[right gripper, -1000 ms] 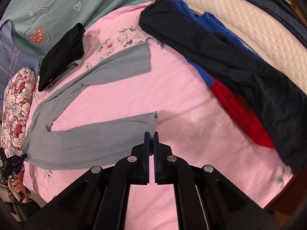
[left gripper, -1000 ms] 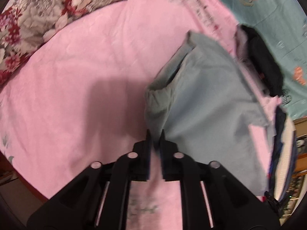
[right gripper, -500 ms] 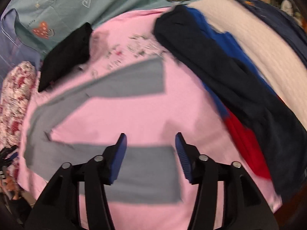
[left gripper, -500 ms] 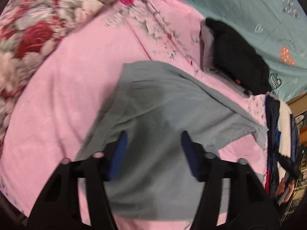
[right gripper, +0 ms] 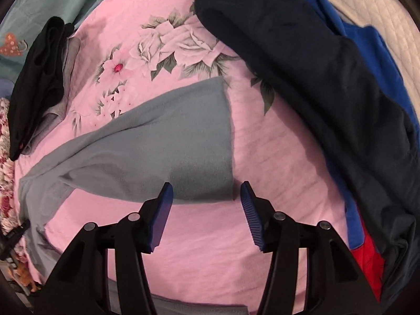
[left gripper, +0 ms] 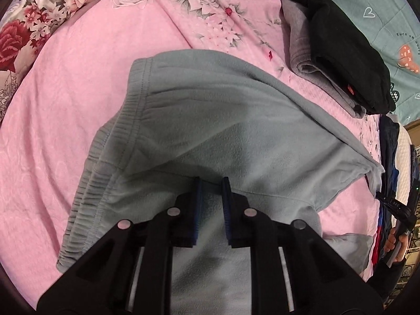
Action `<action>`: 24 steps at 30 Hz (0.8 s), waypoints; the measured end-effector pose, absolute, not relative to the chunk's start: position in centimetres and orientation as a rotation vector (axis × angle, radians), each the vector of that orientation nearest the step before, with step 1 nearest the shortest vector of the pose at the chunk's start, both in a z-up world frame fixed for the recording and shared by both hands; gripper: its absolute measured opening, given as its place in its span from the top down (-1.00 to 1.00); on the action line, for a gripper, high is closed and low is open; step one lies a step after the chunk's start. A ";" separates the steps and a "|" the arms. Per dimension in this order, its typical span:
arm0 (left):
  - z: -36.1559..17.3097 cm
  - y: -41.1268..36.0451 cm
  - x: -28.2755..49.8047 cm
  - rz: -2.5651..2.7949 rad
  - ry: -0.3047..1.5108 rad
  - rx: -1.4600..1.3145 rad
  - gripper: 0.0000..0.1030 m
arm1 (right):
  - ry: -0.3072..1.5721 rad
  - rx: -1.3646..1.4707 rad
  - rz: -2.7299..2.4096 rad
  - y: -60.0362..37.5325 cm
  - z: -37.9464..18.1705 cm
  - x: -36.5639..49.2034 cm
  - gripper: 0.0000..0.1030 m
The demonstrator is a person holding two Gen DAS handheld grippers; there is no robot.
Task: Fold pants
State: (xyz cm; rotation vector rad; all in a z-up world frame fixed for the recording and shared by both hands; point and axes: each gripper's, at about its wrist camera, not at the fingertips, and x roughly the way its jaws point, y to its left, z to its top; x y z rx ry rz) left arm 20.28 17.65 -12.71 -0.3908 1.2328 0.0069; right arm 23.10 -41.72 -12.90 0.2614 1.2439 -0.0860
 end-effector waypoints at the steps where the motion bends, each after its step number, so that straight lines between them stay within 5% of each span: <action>1: -12.7 17.6 20.2 0.009 1.234 -0.390 0.70 | 1.244 0.258 -0.065 -41.3 -13.0 23.1 0.81; 15: -12.5 18.0 20.5 0.011 1.261 -0.323 0.67 | 1.252 0.342 -0.177 -43.8 -13.4 20.9 0.84; 17: -11.1 18.3 20.2 0.022 1.248 -0.291 0.56 | 1.250 0.285 -0.193 -43.1 -13.2 20.9 0.67; 18: -9.9 18.8 20.0 0.034 1.223 -0.269 0.41 | 1.262 0.272 -0.206 -42.9 -12.8 20.9 0.26; 21: -6.8 20.0 20.9 0.057 1.154 -0.196 -0.43 | 1.193 0.251 -0.186 -41.8 -9.9 19.7 0.14; 24: -5.2 20.6 24.4 0.010 1.111 -0.090 -0.47 | 1.082 0.246 -0.110 -39.9 -6.3 16.7 0.03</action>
